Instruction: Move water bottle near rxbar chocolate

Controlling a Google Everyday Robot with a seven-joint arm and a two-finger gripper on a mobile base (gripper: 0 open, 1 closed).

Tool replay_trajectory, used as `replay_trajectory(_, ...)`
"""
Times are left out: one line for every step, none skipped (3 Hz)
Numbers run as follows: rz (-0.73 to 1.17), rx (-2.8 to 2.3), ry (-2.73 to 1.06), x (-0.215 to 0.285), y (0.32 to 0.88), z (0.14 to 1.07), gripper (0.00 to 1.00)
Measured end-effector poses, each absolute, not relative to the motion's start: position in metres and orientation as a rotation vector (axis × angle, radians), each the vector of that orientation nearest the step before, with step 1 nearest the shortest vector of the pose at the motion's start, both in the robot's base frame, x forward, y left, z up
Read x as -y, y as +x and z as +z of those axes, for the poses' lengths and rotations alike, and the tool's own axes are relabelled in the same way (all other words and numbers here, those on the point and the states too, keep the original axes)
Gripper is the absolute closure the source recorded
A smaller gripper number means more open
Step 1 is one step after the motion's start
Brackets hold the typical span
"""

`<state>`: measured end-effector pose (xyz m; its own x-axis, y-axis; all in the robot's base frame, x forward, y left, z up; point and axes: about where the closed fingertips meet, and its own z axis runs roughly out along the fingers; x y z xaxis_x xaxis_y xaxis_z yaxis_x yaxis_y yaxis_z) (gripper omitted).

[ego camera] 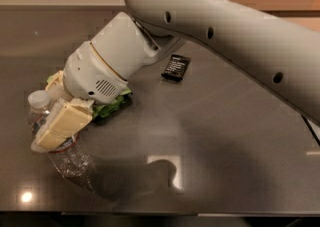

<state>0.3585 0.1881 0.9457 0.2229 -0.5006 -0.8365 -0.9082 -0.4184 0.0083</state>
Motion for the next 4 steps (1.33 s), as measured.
replay_trajectory(1.107,-1.31,-1.988,-0.182,0.364,0.948,0.64)
replay_trajectory(1.091,-1.38,-1.942,-0.159,0.387,0.95,0.88)
replay_trajectory(1.043,-1.462,-1.868,-0.127,0.425,0.956,1.0)
replay_trajectory(0.98,-1.54,-1.764,-0.086,0.476,0.966,1.0)
